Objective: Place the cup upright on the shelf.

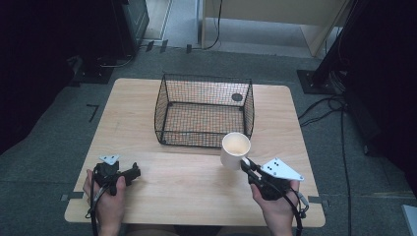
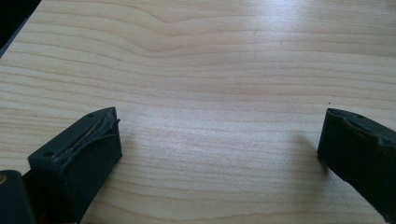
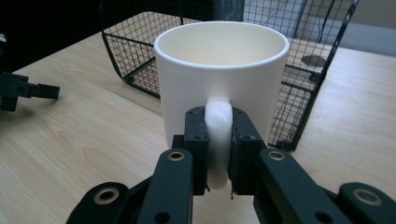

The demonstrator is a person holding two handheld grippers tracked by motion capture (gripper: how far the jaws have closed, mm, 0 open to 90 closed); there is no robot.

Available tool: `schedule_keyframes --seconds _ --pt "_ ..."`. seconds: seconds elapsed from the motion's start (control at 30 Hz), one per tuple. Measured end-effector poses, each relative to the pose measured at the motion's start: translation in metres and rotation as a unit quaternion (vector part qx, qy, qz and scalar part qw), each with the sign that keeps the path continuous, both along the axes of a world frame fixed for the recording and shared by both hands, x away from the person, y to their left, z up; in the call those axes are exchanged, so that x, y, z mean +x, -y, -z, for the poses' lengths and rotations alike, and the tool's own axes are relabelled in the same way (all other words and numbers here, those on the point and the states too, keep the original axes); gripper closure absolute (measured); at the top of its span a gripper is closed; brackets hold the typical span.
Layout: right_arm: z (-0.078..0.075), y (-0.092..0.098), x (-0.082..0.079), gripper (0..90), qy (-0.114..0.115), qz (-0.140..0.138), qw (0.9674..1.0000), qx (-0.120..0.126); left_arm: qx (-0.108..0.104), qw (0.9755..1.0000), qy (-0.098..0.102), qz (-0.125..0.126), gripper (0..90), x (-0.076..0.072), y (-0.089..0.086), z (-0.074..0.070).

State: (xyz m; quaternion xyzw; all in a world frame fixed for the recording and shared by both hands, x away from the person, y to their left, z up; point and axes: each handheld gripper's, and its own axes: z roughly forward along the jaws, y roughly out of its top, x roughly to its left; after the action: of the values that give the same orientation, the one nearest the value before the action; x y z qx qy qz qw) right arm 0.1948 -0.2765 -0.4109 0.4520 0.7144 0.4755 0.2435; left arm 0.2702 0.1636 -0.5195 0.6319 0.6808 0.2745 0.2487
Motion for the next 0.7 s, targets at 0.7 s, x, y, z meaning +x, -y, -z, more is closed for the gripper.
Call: schedule_keyframes --seconds 0.7 --pt "-0.041 -0.023 0.06 80.8 0.03 -0.03 0.9991 0.007 0.0 1.0 0.0 0.002 0.0 0.0 0.0 0.0"
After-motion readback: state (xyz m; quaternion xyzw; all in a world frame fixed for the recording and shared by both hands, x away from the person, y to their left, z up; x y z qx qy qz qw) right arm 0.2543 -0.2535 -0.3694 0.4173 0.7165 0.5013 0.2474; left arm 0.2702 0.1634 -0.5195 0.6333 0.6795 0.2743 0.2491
